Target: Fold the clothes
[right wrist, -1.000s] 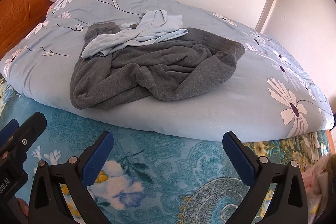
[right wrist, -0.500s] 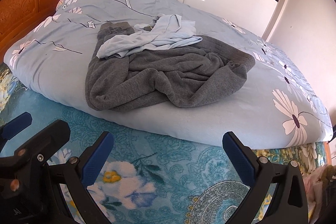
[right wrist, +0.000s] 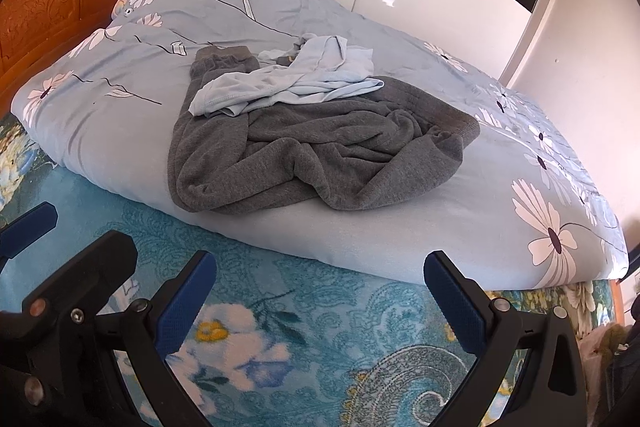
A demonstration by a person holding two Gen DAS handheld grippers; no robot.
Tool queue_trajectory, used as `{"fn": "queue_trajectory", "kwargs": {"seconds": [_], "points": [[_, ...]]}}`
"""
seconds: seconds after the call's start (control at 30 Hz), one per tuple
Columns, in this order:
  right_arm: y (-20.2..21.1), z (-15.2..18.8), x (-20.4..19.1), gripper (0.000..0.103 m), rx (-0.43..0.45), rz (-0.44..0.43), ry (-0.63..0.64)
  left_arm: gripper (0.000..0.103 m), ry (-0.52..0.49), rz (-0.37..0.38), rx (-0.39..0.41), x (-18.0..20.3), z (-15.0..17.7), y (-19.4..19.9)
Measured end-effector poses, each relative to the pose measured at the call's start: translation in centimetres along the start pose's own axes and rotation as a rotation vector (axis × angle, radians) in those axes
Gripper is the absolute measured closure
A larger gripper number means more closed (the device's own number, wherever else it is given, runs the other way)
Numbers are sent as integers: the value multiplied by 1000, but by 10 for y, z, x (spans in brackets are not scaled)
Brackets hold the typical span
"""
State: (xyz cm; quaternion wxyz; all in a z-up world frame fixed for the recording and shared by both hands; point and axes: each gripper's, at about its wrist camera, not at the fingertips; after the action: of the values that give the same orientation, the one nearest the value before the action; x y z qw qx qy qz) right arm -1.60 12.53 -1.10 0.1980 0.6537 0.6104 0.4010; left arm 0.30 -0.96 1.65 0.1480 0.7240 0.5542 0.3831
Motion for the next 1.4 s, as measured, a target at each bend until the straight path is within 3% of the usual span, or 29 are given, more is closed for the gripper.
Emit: {"fn": "queue_trajectory", "kwargs": {"seconds": [0.7, 1.03, 1.13, 1.23, 1.4], "points": [[6, -12, -10, 0, 19, 0, 72, 0, 49, -39, 66, -32, -3, 4], [-7, -20, -17, 0, 2, -53, 90, 0, 67, -53, 47, -44, -5, 0], [-20, -36, -12, 0, -4, -74, 109, 0, 42, -85, 59, -50, -8, 6], [-30, -73, -8, 0, 59, -74, 145, 0, 7, -155, 87, -58, -13, 13], [-68, -135, -39, 0, 87, -93, 284, 0, 12, -242, 108, -82, -22, 18]]}}
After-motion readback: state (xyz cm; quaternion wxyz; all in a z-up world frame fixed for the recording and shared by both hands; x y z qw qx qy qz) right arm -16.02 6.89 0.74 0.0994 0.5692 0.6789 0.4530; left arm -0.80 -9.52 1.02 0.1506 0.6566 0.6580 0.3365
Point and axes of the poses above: each gripper's, at about its wrist camera, not at the fingertips, and y roughly against the way its jaws point, x to its right, z to its underside, and after that the axes turned 5 degrees about y, right-handed
